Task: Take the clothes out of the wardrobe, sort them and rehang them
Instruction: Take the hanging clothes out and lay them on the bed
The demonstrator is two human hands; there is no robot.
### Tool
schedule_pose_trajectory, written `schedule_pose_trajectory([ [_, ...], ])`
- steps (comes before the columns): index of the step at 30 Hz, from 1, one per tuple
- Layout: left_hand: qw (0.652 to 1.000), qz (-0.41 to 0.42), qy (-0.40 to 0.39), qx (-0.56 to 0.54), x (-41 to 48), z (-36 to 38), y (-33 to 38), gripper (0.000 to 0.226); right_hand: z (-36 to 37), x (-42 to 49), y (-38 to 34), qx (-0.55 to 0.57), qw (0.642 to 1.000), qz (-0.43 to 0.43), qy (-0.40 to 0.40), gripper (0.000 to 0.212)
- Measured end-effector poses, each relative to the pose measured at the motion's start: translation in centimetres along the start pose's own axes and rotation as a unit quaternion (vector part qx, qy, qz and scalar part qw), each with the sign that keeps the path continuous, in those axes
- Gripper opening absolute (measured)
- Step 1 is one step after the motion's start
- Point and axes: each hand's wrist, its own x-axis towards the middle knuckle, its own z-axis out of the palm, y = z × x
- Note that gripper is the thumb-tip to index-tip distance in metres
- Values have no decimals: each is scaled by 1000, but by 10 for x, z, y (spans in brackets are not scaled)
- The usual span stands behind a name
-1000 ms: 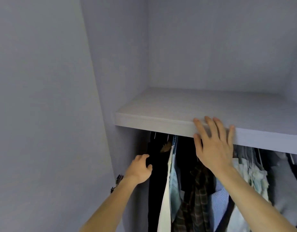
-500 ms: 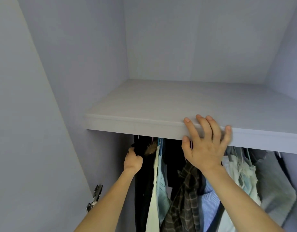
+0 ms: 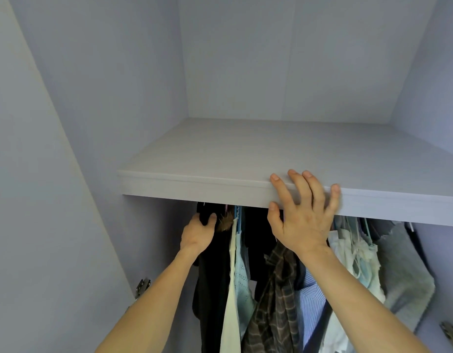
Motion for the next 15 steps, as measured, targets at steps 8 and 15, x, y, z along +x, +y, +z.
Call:
schedule_pose_trajectory([
  [8,993,48,21,-103,-5,-40,-1,42,-4,1,-1,3,1000,9,-22,53],
  [15,989,55,44,-132,-34,-57,-22,42,-16,5,-9,26,995,41,-82,57],
])
